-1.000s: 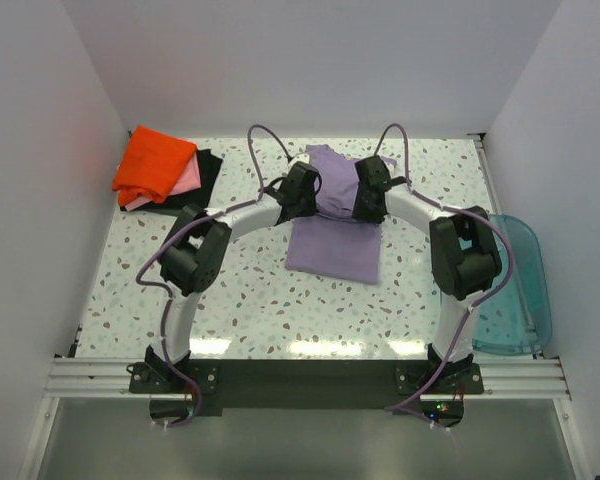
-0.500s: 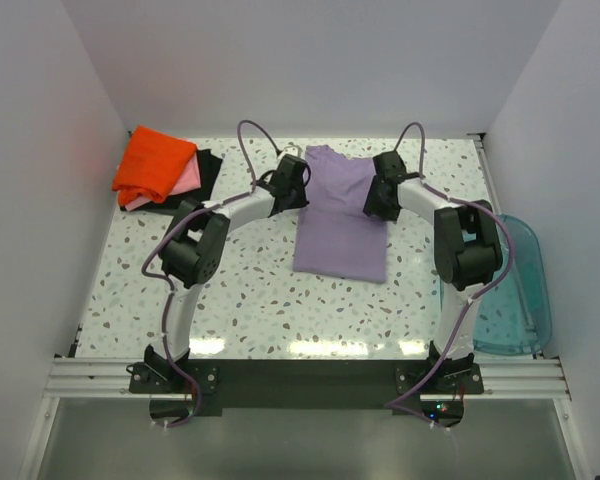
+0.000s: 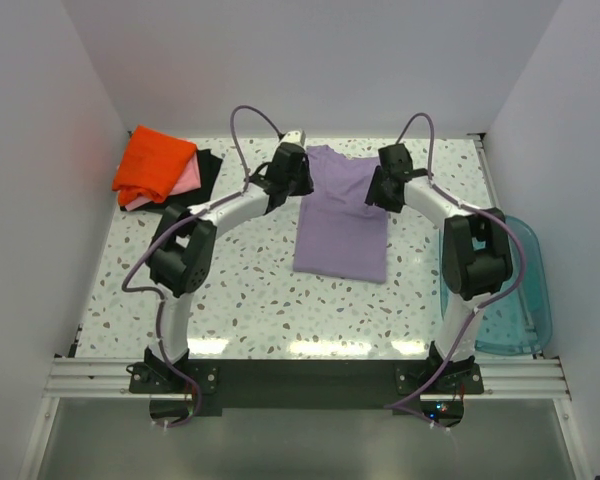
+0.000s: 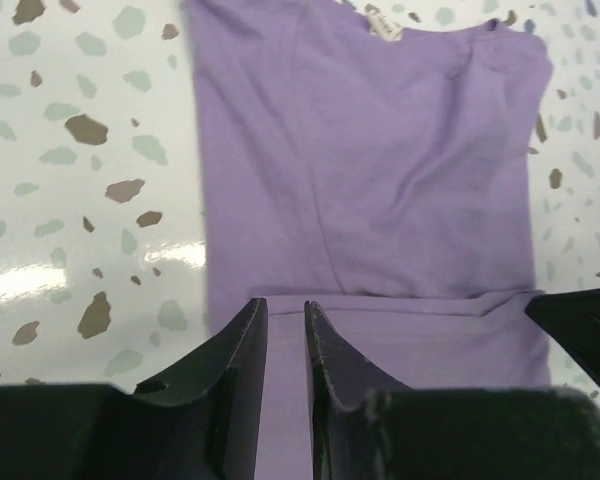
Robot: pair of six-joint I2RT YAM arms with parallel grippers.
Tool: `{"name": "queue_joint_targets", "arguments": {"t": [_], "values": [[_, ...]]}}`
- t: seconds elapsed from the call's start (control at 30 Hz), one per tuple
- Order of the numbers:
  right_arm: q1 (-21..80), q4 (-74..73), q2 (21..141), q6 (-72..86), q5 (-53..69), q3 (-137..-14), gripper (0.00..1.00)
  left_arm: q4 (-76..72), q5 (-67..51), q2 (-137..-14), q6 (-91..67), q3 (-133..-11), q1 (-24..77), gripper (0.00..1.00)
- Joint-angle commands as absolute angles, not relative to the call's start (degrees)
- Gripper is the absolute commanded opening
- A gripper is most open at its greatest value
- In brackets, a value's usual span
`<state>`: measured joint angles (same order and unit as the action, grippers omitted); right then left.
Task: Fold and stack the t-shirts
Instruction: Fold the tshirt
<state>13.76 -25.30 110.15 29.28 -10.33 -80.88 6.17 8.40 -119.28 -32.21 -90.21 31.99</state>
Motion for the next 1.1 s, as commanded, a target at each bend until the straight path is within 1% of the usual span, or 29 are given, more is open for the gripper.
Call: {"name": "queue_joint_targets", "arguments": {"t": [0.0, 0.23, 0.33, 0.47, 0.5, 0.73, 1.07], "values": [[14.32, -23.91, 108.72, 27.78, -9.85, -80.07, 0.52, 0.88, 4.75, -118.03, -29.53, -90.44, 33.83, 0.27], [17.22, -23.2, 113.9, 26.11, -9.05, -83.13, 0.55, -2.11, 4.48, -124.35, -30.58, -90.97, 35.24, 0.27], [18.37, -23.55, 116.18, 26.1, -9.49, -84.11, 0.56, 2.87, 8.95, -126.38, -33.83, -91.23, 35.07, 0.24], [19.68, -23.47, 117.86, 26.37, -9.93, -83.32, 0.57, 8.16, 13.78, -128.14, -38.91, -90.62, 35.16, 0.18], [19.86, -23.73, 118.12, 26.37, -10.19, -83.15, 0.57, 9.48, 14.67, -128.06, -40.24, -89.4, 35.16, 0.18], [22.06, -22.15, 115.67, 27.16, -10.28, -75.16, 0.61, 10.2, 18.54, -119.72, -45.78, -77.8, 35.07, 0.17], [29.26, -20.83, 105.13, 30.41, -8.27, -65.05, 0.62, 7.83, 18.28, -108.47, -47.29, -61.62, 35.33, 0.15]]}}
